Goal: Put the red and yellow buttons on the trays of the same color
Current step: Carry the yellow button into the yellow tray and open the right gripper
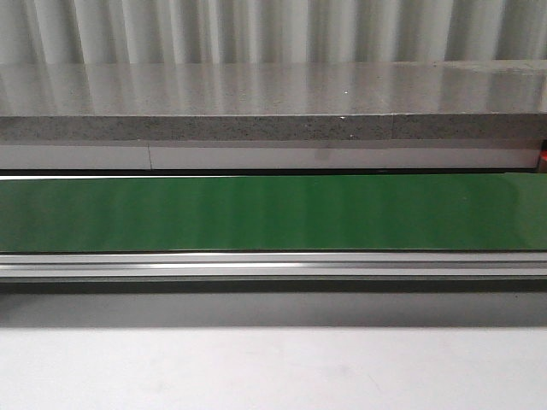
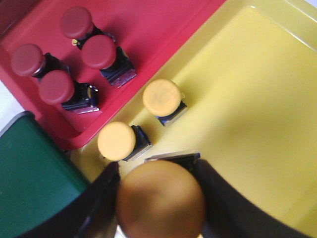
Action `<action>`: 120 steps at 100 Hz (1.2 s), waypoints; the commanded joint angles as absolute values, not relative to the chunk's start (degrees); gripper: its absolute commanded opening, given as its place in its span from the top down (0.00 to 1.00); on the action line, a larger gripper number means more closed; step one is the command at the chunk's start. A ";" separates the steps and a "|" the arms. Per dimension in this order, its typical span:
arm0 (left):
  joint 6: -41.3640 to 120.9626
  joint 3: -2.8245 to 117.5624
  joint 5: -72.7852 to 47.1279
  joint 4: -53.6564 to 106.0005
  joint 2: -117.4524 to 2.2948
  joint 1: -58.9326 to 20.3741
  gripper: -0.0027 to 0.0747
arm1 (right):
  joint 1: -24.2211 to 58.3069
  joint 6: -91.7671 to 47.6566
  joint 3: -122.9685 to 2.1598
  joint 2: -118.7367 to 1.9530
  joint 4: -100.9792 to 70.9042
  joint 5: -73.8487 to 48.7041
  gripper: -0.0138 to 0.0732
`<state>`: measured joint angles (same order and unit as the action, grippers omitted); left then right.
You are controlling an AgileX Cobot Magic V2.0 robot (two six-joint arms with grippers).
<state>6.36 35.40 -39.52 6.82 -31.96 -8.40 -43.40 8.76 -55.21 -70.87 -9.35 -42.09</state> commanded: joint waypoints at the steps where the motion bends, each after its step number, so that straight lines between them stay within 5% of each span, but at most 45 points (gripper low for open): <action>1: 6.48 36.93 -35.66 7.29 -32.08 -8.77 0.99 | -45.12 9.35 -55.85 -71.05 -9.48 -37.30 0.68; 55: 6.48 36.93 -35.66 7.29 -32.08 -8.77 0.99 | -47.28 11.85 -46.99 -77.79 -13.35 -22.82 0.68; 102: 6.48 36.93 -35.66 7.29 -32.08 -8.77 0.99 | -47.21 11.85 -46.78 -86.06 -15.31 -22.57 0.67; 120: 6.48 36.93 -35.66 7.29 -32.08 -8.77 0.99 | -47.21 11.85 -46.78 -86.11 -15.31 -23.02 0.44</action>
<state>6.36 35.40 -39.52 6.82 -31.96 -8.40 -46.92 12.01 -45.77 -87.81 -14.92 -25.08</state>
